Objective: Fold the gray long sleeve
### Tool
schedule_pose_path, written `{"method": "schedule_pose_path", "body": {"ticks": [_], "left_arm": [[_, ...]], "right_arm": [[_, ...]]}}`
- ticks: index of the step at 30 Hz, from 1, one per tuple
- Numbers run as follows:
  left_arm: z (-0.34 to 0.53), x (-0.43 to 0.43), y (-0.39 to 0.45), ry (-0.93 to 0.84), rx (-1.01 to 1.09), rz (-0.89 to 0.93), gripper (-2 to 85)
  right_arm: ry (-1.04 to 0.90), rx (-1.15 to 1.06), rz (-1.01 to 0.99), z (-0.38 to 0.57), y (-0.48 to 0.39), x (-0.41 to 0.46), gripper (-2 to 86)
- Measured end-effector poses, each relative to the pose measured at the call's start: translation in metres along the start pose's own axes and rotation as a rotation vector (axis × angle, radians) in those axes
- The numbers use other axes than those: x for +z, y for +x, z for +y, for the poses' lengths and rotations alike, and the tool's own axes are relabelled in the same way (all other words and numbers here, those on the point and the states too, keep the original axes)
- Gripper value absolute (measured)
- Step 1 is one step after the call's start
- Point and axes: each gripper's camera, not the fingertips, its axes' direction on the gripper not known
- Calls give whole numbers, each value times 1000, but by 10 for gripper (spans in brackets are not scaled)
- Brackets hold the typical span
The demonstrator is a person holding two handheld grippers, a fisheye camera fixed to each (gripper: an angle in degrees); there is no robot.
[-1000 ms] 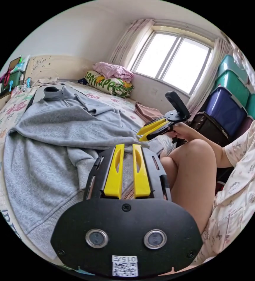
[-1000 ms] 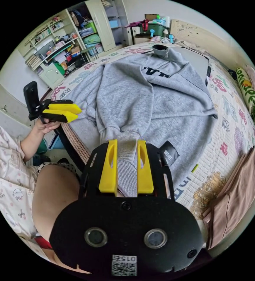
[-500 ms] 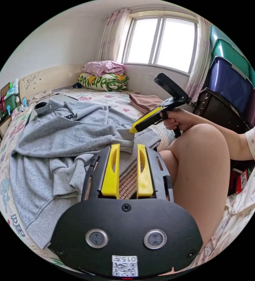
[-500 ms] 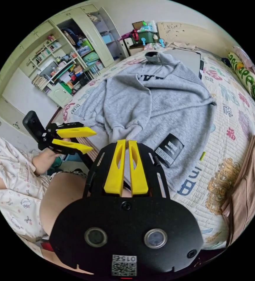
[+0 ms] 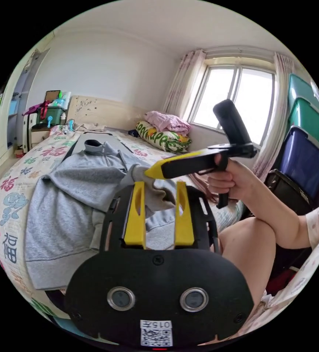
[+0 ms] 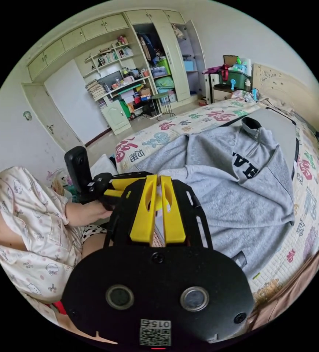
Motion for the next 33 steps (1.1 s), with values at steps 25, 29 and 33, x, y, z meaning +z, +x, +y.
{"method": "schedule_pose_path", "body": {"ticks": [25,29,33], "left_arm": [[-24,-10,-34,-92,-116,-27,19],[-88,-27,-56,-92,-7,-79,19],[-189,-114,-150,92,-128,-353,23]], "right_arm": [[-550,-401,237,14,-66,265,56],[-505,-271,211,-29,-42,253,28],[-263,0,435,-96,64,117,19]]}}
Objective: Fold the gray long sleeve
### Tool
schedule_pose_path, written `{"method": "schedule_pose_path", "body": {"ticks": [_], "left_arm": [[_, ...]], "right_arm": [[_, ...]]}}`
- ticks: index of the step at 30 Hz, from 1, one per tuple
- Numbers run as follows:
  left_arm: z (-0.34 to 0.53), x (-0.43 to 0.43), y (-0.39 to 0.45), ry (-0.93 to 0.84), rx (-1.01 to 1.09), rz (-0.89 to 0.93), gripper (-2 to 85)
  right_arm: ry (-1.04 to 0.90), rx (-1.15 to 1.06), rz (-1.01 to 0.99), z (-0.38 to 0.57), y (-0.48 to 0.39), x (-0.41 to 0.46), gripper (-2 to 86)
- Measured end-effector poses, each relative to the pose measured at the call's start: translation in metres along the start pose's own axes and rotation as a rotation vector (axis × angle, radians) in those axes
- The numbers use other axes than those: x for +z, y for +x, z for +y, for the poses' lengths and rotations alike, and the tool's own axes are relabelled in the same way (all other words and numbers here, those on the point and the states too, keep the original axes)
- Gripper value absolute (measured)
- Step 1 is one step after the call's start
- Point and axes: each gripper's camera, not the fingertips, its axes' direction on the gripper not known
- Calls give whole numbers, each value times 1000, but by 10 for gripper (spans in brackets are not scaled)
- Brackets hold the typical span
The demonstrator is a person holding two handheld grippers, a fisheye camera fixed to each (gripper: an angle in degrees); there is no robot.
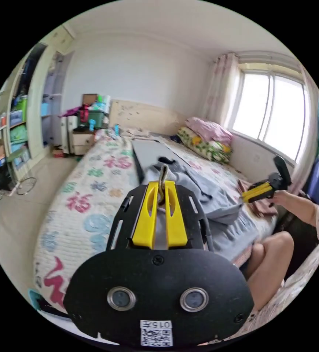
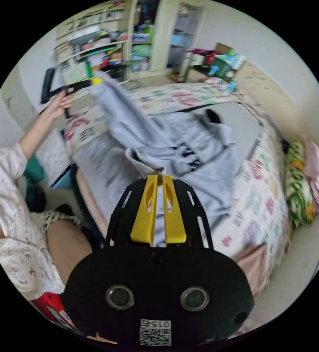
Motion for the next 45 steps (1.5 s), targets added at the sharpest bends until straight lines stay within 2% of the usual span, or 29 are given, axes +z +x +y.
{"method": "schedule_pose_path", "body": {"ticks": [2,4,6,7,8,10,12,16,21,24,26,28,32,36,38,40,42,43,45], "left_arm": [[-36,-14,-46,73,-71,-191,28],[-56,-17,-83,87,-130,-488,40],[-52,-16,-91,62,-181,-571,54],[-41,-17,-81,88,-163,-533,65],[-33,-16,-73,99,-145,-511,66],[-6,3,-34,80,-64,-462,67],[5,33,0,30,24,-420,66],[-9,119,83,-119,230,-218,69],[-32,209,154,-300,353,-7,68],[-39,251,172,-364,411,-44,61],[-55,275,164,-380,363,-46,55],[-87,309,151,-449,236,44,52],[-134,346,166,-401,158,162,45],[-173,413,209,-422,75,306,45],[-186,441,215,-359,-28,298,52],[-204,483,215,-321,-129,192,63],[-212,512,210,-363,-196,65,76],[-218,527,202,-432,-252,48,80],[-226,540,192,-456,-304,70,78]], "right_arm": [[37,249,263,5,97,-39,20],[-12,624,617,34,210,-76,28],[-58,866,731,61,257,-96,40],[-8,951,726,78,267,-105,48],[23,959,692,84,268,-105,52],[104,875,472,91,258,-87,57],[65,820,372,82,245,-60,61],[-51,635,294,33,208,-1,63],[-101,463,139,-29,176,42,63],[-128,411,92,-52,161,55,61],[-138,417,81,-62,162,59,53],[-138,453,65,-73,171,59,37],[-134,456,-6,-95,170,54,11],[-101,446,86,-109,153,26,1],[-76,455,95,-111,152,13,-1],[-56,476,83,-114,153,-7,-3],[-52,489,61,-116,156,-24,-4],[-53,490,42,-115,157,-36,-4],[-60,482,-6,-111,157,-56,-4]]}}
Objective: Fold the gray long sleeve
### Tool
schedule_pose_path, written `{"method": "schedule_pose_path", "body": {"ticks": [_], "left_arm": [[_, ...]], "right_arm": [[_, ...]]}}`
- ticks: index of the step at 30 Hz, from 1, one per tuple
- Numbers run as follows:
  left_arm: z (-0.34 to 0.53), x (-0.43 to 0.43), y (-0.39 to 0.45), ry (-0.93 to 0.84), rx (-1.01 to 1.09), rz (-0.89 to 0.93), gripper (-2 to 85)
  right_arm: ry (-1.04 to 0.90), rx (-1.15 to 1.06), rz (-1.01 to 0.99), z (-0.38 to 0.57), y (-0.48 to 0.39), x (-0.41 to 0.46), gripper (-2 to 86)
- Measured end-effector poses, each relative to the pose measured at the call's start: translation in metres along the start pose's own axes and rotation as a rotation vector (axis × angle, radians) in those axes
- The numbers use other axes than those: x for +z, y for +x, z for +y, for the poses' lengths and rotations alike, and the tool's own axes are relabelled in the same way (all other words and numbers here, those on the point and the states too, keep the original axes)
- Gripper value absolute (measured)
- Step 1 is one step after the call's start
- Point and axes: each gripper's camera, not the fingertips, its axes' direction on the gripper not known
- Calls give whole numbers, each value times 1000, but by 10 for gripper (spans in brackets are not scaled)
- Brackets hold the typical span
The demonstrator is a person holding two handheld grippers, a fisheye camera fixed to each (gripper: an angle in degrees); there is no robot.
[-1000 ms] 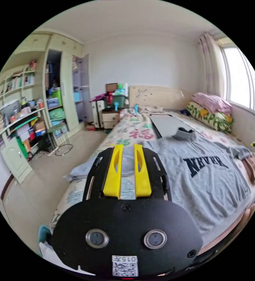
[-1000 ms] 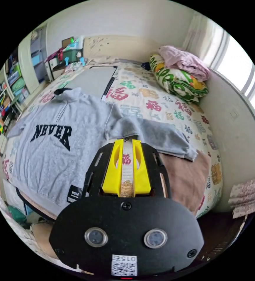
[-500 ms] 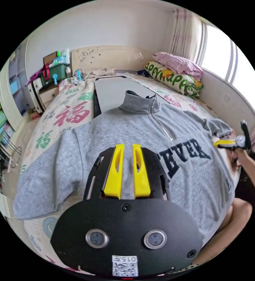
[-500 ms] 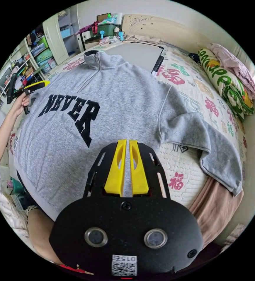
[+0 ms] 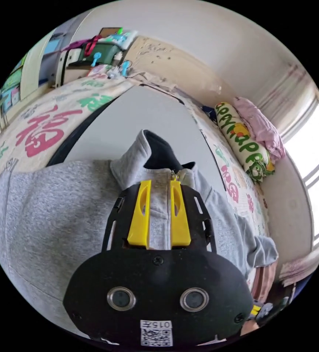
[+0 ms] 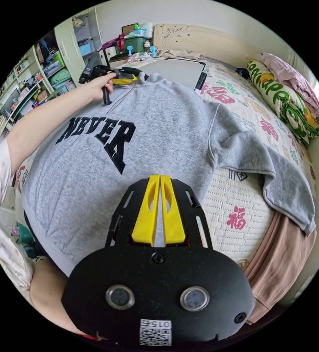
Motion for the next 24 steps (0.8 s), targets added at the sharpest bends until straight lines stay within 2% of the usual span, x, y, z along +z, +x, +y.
{"method": "schedule_pose_path", "body": {"ticks": [6,8,11,13,17,19,21,22,24], "left_arm": [[-14,-19,-21,58,-13,108,70],[-7,-38,-24,91,33,131,74],[15,-86,-22,73,224,125,82],[64,-148,-30,39,395,116,94],[185,-270,-74,56,557,83,104],[281,-351,-107,175,649,-171,98],[339,-400,-139,219,572,-353,96],[367,-426,-161,187,490,-391,97],[398,-455,-195,123,338,-338,104]], "right_arm": [[-13,39,-28,29,14,-65,0],[-2,65,-12,36,17,-86,5],[49,122,-41,52,24,-129,45],[71,166,-81,69,32,-161,77],[75,252,-113,100,41,-191,101],[39,335,-60,120,46,-202,119],[58,399,-36,135,48,-213,130],[86,424,-68,144,49,-221,131],[103,421,-115,148,52,-236,127]]}}
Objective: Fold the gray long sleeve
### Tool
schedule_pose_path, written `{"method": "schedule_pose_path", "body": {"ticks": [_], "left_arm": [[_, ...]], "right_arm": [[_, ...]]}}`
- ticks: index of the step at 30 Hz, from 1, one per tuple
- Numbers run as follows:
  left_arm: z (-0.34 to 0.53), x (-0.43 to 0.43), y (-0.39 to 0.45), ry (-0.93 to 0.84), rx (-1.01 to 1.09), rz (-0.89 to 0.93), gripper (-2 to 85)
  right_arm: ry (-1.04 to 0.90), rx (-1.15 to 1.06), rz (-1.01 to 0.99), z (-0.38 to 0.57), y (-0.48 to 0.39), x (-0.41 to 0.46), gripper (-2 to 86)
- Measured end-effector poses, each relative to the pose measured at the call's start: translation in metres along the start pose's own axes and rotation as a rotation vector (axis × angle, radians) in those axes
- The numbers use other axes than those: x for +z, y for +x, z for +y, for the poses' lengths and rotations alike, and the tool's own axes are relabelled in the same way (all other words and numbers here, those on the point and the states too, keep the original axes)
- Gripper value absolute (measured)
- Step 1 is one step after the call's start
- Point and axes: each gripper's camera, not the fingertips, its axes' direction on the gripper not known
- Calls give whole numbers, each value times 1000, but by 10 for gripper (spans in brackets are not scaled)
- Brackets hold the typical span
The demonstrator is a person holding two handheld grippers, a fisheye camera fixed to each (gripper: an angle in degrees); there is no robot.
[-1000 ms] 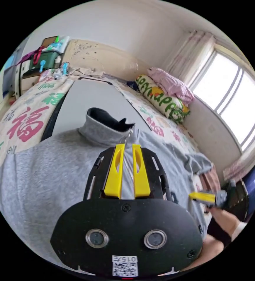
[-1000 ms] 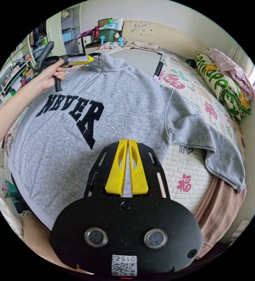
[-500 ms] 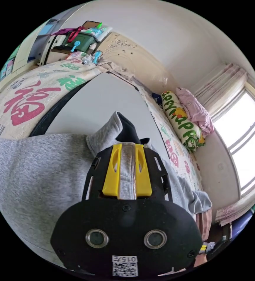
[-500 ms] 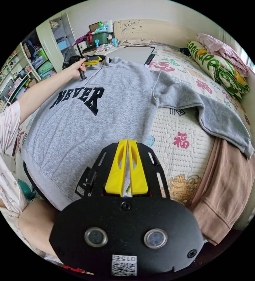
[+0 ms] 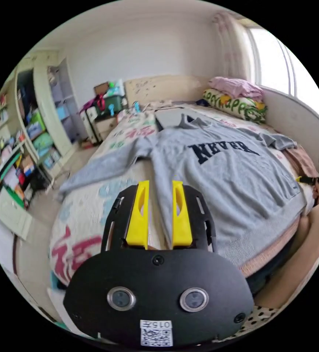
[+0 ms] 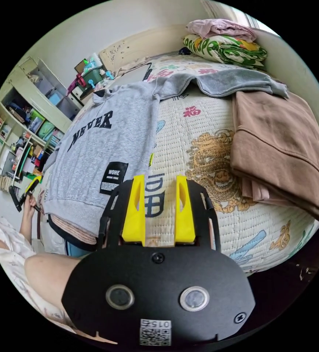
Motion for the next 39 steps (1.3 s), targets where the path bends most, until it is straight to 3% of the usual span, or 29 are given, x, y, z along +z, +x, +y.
{"method": "schedule_pose_path", "body": {"ticks": [7,12,21,27,32,39], "left_arm": [[43,5,-45,-70,-206,242,130],[24,54,-39,-257,-124,413,95],[11,46,-37,-254,-55,237,16],[14,34,-20,-311,178,41,6],[30,78,-13,-381,157,25,4],[20,108,-2,-471,209,-41,-1]], "right_arm": [[-137,17,-302,-10,-5,-21,132],[-236,-5,-231,-8,-12,-18,112],[-223,-125,-87,33,-26,-20,32],[-269,-210,51,70,-32,1,11],[-240,-213,146,109,-39,40,8],[-197,-383,374,166,-68,88,10]]}}
